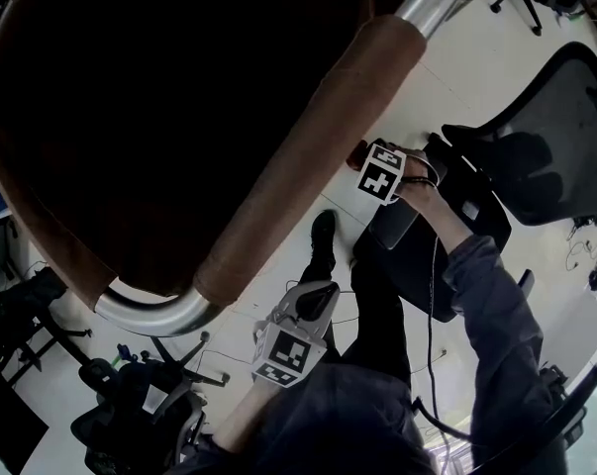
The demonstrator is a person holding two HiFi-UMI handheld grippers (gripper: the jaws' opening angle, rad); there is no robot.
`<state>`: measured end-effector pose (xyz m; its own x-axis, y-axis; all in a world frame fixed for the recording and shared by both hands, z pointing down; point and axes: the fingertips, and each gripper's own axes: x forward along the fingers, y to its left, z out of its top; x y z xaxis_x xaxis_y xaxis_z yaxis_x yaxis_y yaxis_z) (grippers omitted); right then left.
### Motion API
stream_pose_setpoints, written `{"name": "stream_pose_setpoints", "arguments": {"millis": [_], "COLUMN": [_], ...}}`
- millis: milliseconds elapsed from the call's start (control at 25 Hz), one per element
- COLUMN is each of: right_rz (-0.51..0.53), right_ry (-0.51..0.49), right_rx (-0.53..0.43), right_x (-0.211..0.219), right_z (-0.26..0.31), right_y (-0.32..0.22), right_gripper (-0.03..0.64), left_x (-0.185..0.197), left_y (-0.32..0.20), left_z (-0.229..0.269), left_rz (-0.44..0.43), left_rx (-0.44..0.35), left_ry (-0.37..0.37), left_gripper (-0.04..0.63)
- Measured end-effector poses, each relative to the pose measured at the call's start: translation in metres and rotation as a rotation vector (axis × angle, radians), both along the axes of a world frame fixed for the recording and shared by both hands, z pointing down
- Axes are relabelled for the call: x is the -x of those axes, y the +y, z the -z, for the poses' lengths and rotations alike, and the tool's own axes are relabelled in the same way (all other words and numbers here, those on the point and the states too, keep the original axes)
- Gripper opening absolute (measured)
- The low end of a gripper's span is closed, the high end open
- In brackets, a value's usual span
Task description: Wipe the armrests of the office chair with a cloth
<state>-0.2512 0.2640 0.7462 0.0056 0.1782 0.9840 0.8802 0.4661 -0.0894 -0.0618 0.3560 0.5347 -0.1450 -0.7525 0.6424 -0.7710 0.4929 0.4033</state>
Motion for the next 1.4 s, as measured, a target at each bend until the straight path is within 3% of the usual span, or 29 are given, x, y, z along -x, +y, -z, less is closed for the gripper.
{"name": "stream_pose_setpoints", "arguments": {"millis": [120,200,360,640,880,1000,1200,1400], "right_rz": [0.012,0.015,-0.044,-0.252,-0.292,-0.301,-0.428,-0.404], "right_ry": [0.024,-0.011,-0.128,-0.296,-0.314,-0.337,-0.372,-0.408], "right_rx": [-0.053,-0.040,0.048,0.197,0.171,0.149,0.082,0.107], "right_x": [-0.006,-0.008,-0.004,-0.029,-0.041,-0.023,0.016,-0.008], "right_z": [-0.013,-0.005,0.039,0.118,0.095,0.081,0.080,0.103], "right_y": [-0.008,-0.010,-0.010,-0.039,-0.053,-0.064,-0.109,-0.091], "right_gripper": [0.089,0.089,0.089,0.089,0.089,0.089,0.091,0.091], "left_x": [0.000,-0.001,-0.002,-0.005,-0.006,-0.009,-0.008,-0.007], "left_y": [0.000,0.001,0.002,-0.003,0.000,0.000,-0.002,-0.010], "left_z": [0.003,0.004,-0.001,0.003,0.003,0.004,0.013,0.029], "left_rz": [0.001,0.000,-0.015,-0.051,-0.082,-0.099,-0.116,-0.177], "left_rx": [-0.002,-0.006,-0.009,-0.020,-0.013,-0.009,0.000,-0.001], "left_ry": [-0.004,-0.008,-0.005,-0.008,-0.012,-0.014,-0.016,-0.028], "left_gripper": [0.015,0.015,0.015,0.015,0.015,0.015,0.015,0.015]}}
